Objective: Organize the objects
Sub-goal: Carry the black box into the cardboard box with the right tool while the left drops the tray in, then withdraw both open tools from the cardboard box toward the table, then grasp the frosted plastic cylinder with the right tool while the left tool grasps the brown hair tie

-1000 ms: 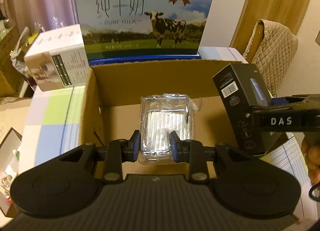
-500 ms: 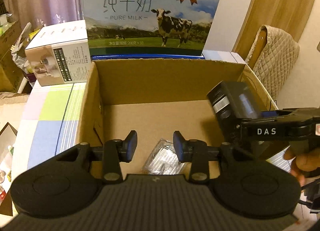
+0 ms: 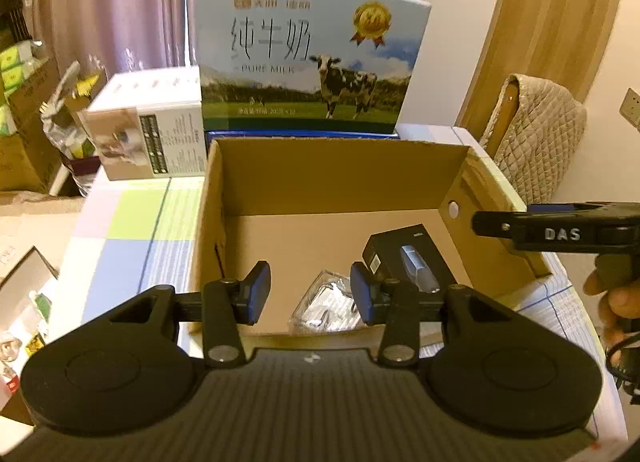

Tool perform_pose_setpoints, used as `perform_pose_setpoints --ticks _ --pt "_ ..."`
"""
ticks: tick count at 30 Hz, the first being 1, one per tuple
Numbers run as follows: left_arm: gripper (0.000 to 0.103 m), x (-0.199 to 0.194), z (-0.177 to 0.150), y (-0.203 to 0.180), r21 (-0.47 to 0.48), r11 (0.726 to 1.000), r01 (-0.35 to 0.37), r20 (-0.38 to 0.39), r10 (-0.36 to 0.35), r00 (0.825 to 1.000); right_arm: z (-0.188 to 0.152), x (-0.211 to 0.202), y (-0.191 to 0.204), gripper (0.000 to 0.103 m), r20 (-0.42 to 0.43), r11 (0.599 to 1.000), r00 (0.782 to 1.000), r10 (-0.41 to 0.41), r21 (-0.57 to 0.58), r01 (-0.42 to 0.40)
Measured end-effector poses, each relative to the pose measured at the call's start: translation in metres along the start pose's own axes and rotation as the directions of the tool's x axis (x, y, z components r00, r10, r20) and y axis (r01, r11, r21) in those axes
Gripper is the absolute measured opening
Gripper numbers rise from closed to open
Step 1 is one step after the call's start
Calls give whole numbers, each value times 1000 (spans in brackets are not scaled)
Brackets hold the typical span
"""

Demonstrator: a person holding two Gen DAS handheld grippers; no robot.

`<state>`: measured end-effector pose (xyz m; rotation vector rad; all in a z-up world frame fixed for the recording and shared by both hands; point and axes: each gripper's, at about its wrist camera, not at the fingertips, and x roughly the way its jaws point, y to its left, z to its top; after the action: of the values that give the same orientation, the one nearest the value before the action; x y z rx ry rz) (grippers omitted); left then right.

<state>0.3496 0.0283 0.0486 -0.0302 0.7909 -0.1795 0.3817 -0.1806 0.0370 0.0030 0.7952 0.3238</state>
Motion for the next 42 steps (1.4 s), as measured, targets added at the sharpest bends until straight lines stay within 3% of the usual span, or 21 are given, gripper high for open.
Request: perform_pose_setpoints --ticks 8,12,20,24,30,42 --pt "60 -78 -30 -13 -13 1000 5 65 -5 998 -48 -89 9 85 48 1000 998 26 4 -26" --pt "78 -116 -59 -21 -24 1000 3 82 -1 997 -96 -133 11 85 62 999 998 22 23 -23" --pt "101 -175 -130 -28 -79 997 -8 91 15 996 -199 -197 16 85 42 996 999 27 86 -30" --pt "102 -199 -161 -31 -111 994 -18 90 28 996 -235 -222 16 85 35 992 998 44 120 -48" --pt "102 -227 -192 -38 -117 992 -37 79 47 996 -263 -249 16 85 53 987 997 56 145 -64" --pt "102 -236 -207 -39 -94 995 -36 98 45 994 -293 -250 29 85 51 995 998 38 94 -42"
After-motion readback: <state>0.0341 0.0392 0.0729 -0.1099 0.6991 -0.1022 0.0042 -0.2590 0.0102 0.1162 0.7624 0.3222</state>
